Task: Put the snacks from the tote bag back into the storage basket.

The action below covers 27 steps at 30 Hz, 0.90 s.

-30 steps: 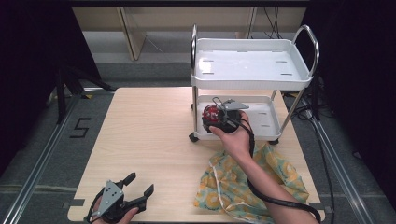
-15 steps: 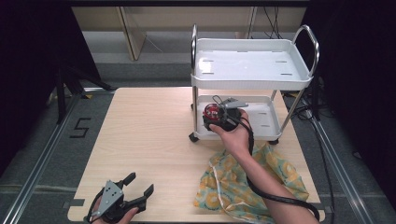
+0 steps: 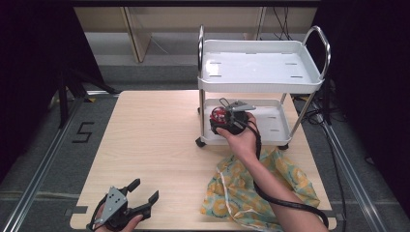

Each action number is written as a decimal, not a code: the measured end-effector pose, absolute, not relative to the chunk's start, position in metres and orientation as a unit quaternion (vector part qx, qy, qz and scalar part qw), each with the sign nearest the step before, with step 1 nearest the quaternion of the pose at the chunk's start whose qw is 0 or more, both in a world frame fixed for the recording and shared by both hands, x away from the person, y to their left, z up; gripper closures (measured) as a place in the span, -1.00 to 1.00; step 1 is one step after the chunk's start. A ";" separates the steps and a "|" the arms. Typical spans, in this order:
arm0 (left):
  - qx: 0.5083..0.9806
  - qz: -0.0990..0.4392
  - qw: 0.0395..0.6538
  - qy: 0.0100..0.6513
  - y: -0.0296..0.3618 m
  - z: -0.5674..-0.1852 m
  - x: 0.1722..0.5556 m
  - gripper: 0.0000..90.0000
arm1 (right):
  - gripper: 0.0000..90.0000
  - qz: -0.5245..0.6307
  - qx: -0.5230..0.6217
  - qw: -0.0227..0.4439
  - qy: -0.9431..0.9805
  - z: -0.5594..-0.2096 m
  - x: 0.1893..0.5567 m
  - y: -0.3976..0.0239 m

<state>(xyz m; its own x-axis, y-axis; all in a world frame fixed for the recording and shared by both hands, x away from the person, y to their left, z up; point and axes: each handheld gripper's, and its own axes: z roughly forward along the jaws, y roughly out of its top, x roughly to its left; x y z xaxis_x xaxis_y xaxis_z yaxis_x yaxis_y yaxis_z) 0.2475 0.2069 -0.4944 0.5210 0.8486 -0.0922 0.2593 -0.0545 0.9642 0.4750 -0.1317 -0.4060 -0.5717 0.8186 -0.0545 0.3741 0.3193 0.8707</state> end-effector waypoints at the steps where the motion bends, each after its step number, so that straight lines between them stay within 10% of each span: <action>1: 0.677 0.267 0.547 0.413 0.207 -0.494 0.247 -0.53 | -0.41 0.435 0.388 0.254 0.772 -0.406 0.475 -0.131; 27: 0.674 0.266 0.551 0.415 0.208 -0.494 0.247 -0.53 | -0.41 0.424 0.395 0.243 0.778 -0.422 0.481 -0.126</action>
